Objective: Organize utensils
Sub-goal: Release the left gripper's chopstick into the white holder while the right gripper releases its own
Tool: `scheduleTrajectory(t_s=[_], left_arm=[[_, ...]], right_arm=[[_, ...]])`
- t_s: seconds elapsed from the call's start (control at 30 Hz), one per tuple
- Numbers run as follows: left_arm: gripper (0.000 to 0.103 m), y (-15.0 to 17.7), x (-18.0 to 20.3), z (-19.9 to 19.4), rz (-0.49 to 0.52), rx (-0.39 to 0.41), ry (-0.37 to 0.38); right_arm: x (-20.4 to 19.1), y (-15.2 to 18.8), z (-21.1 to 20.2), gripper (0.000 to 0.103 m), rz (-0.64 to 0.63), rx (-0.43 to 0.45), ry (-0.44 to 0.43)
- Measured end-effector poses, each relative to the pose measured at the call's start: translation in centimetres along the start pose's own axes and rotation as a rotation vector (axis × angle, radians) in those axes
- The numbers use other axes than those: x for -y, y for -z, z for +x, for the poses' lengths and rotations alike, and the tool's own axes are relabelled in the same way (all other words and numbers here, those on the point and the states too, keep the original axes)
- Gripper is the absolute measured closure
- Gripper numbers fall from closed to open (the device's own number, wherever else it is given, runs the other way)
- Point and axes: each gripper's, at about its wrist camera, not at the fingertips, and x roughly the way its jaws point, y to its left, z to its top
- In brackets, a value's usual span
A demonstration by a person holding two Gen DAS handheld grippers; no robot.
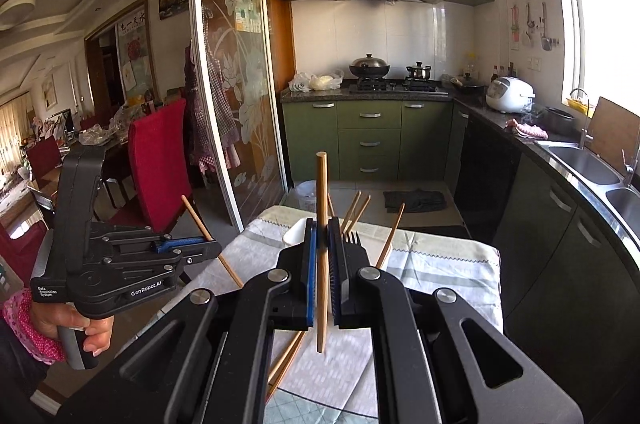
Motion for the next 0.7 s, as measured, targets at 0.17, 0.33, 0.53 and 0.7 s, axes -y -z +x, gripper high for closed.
scheduleTrajectory(t_s=[0.17,0.33,0.53,0.7], left_arm=[[0.097,-3.3,0.8,-1.2,0.016,0.037,0.018],[0.097,-6.1,1.2,-1.7,0.023,0.08,0.014],[0.098,-9.6,1.1,-1.2,0.007,0.157,0.004],[0.098,-11.2,0.5,2.4,-0.02,0.161,-0.01]], right_arm=[[1.0,-4.4,0.3,0.097,0.014,0.033,0.008],[2.3,-8.1,1.4,0.097,0.031,0.06,0.046],[4.9,-11.2,3.7,0.097,0.07,0.078,0.081],[7.4,-10.8,7.6,0.097,0.108,0.029,0.081]])
